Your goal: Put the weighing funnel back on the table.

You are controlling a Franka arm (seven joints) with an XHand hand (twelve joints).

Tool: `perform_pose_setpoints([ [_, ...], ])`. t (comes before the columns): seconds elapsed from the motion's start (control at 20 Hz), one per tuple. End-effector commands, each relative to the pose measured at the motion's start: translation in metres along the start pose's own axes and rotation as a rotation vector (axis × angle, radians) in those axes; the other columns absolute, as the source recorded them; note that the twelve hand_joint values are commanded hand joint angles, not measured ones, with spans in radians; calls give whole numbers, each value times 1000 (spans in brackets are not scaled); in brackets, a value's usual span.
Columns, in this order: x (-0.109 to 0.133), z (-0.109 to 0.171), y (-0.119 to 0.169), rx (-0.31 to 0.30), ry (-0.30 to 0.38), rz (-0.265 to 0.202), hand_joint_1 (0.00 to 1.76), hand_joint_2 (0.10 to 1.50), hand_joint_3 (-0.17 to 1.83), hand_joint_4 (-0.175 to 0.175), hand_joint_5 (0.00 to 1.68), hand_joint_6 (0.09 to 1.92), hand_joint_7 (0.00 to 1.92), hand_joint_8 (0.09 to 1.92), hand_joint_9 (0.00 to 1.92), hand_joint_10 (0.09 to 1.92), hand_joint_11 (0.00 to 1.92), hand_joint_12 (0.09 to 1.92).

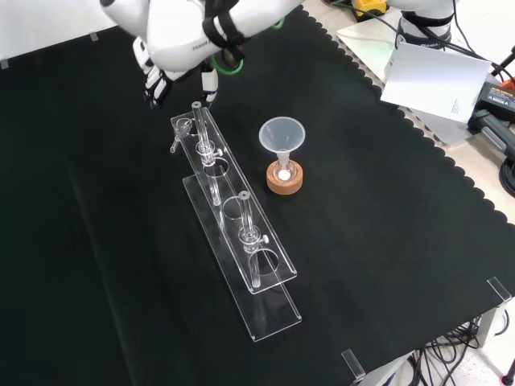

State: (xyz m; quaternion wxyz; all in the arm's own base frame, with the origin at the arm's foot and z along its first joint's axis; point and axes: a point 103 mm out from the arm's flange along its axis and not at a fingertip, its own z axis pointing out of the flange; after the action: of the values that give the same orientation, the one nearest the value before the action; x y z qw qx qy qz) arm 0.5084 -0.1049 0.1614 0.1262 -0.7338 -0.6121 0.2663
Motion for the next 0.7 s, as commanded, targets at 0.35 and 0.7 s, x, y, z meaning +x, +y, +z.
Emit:
perform_pose_setpoints([
  [0.35, -7, -37, -96, -146, 96, 14, 759, 674, 408, -37, 465, 90, 336, 670, 562, 612, 336, 1324],
  [0.7, 8, -54, -134, -179, 121, -9, 755, 687, 416, -37, 482, 87, 375, 672, 599, 597, 360, 1320],
])
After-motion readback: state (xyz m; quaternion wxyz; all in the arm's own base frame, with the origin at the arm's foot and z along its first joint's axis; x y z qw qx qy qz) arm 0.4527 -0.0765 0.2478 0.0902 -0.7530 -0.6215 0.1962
